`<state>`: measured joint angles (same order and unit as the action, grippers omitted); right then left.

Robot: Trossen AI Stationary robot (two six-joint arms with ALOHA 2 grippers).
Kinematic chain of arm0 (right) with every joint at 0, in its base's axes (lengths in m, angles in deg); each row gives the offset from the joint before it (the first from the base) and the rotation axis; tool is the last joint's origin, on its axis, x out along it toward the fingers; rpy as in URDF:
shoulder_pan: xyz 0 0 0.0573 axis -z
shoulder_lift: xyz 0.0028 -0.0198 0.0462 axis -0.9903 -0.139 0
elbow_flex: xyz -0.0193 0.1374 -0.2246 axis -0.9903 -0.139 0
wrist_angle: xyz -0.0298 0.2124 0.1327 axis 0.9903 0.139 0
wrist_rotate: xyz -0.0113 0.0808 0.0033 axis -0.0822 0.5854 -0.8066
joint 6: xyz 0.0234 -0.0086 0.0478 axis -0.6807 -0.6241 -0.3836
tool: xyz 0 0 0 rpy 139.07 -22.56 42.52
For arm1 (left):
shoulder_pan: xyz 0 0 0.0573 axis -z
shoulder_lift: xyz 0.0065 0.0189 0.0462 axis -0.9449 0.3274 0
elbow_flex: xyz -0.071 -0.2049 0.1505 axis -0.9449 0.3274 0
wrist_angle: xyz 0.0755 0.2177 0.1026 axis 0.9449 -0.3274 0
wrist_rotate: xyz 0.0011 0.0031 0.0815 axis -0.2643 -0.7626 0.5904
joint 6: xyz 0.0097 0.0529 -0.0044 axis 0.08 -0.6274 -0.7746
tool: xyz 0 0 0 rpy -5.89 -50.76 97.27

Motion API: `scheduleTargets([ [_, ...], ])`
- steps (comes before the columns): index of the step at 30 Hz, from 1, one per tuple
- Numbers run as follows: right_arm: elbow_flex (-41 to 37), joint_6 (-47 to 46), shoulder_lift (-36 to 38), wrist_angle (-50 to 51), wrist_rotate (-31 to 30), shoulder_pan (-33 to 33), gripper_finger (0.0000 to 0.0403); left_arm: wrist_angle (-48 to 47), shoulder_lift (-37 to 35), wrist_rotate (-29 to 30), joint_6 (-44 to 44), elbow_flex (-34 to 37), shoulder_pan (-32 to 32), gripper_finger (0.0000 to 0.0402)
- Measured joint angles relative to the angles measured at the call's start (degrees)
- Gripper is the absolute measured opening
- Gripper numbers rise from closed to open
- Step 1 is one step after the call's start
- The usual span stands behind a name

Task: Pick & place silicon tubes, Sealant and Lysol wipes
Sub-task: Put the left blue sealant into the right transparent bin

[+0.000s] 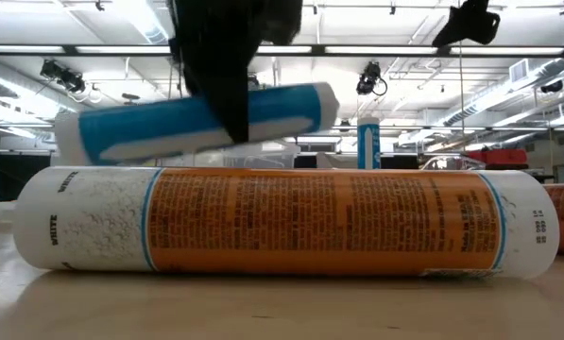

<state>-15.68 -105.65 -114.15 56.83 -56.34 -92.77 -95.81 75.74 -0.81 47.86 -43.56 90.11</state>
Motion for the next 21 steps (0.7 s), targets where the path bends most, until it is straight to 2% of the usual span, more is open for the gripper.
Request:
scheduleTargets([
  [6, 0.0, 0.6, 2.3, -2.2, -0.4, 0.0, 0.0338, -1.7, -3.4, 4.4, -0.1, -3.0, -0.5, 0.0217],
  [11, 0.0, 1.4, 3.3, -6.9, -2.0, 0.0, 0.0338, -2.1, -6.9, 10.6, -0.7, -7.3, -1.0, 0.0217],
  [17, 0.1, 4.4, 2.8, -22.4, -5.1, 0.0, 0.0338, -0.7, -9.8, 19.1, -3.4, -13.5, -1.6, 0.0217],
  [21, 0.0, 5.6, 2.1, -28.7, -6.9, 0.1, 0.0345, 0.2, -10.6, 23.6, -6.2, -17.6, -1.8, 0.0217],
])
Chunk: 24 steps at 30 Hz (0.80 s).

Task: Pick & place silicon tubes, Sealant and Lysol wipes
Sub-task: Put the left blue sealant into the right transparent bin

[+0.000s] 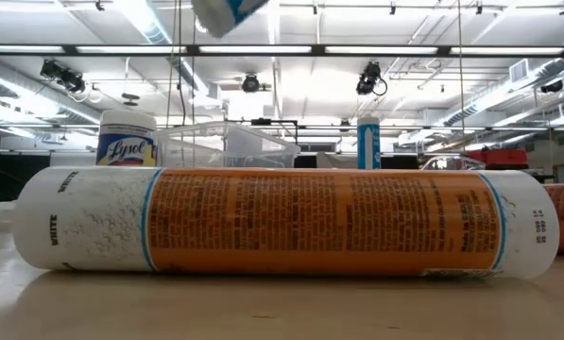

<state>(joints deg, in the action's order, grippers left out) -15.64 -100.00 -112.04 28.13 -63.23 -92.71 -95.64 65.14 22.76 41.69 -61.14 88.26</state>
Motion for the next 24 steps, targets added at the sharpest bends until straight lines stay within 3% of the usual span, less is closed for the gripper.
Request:
scheduleTargets([
  [5, 0.0, 2.3, -0.8, -5.4, -5.0, 0.0, 0.0371, 1.1, -0.1, 4.1, -3.7, -4.6, -0.2, 0.0217],
  [9, 0.0, 6.9, -2.1, -14.1, -5.5, 0.0, 0.0397, 5.4, -0.1, 5.0, -6.9, -5.7, -0.5, 0.0217],
  [20, 0.0, 22.7, -6.1, -25.0, -4.8, 0.0, 0.0397, 14.6, -0.6, 4.2, -12.3, -5.8, -0.9, 0.0217],
  [24, 0.0, 24.4, -6.3, -27.7, -2.5, 0.0, 0.0397, 14.8, -0.6, 4.1, -12.6, -5.8, -0.8, 0.0217],
])
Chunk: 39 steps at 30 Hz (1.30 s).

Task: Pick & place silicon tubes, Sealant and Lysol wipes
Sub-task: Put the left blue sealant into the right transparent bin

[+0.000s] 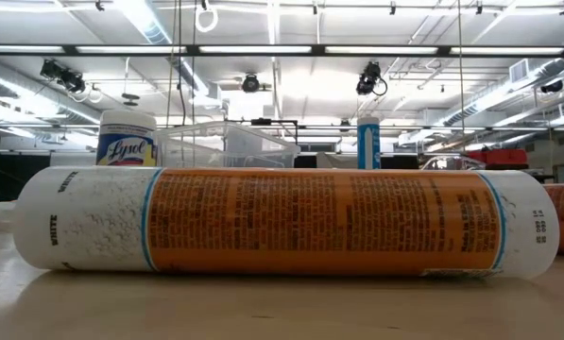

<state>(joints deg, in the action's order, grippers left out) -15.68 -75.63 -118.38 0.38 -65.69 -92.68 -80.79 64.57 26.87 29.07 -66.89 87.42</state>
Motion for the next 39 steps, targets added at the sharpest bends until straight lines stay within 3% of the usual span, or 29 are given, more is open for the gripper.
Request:
scheduleTargets([
  [5, 0.0, -5.2, -0.6, -1.5, 7.4, 1.6, 0.0399, 1.4, 0.0, -1.9, -0.5, 0.0, -0.3, 0.0217],
  [14, 0.0, -4.5, -4.2, -9.3, 8.4, 2.1, 0.04, 6.6, 0.0, -7.5, -3.2, 0.0, -1.6, 0.0217],
  [23, 0.0, -9.1, -7.8, -18.1, 15.7, 4.3, 0.04, 7.1, 0.0, -13.2, -3.0, 0.0, -3.3, 0.0217],
  [29, 0.0, -11.1, -9.6, -22.1, 17.6, 5.3, 0.0398, 7.3, 0.0, -15.7, -3.2, 0.0, -4.0, 0.0217],
  [34, 0.0, -11.1, -9.8, -22.6, 17.8, 5.5, 0.0374, 7.5, 0.0, -15.7, -4.2, 0.0, -4.0, 0.0217],
  [39, 0.0, -10.6, -9.8, -23.6, 17.8, 5.5, 0.0317, 7.5, 0.0, -15.8, -4.6, 0.0, -4.0, 0.0217],
])
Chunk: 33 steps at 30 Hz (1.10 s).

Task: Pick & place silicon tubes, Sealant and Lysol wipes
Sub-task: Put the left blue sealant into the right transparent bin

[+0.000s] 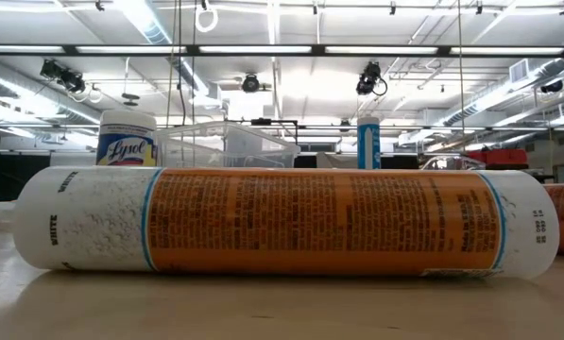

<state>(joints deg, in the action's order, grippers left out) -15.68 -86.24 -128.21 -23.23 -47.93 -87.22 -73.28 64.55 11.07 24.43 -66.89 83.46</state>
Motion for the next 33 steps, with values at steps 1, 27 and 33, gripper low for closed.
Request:
scheduleTargets([
  [1, 0.0, 0.1, 0.0, -0.2, 0.0, 0.0, 0.0302, 0.0, 0.0, 0.0, 0.0, 0.0, 0.0, 0.0217],
  [27, 0.0, -0.3, 0.2, -0.1, -1.0, 0.0, 0.0213, -0.1, 0.0, 0.9, -1.3, 0.0, 0.0, 0.0261],
  [33, 0.0, 0.7, 2.4, 5.1, -2.3, 0.7, 0.0212, -0.1, 0.0, 4.2, -1.5, 0.0, 0.0, 0.0263],
])
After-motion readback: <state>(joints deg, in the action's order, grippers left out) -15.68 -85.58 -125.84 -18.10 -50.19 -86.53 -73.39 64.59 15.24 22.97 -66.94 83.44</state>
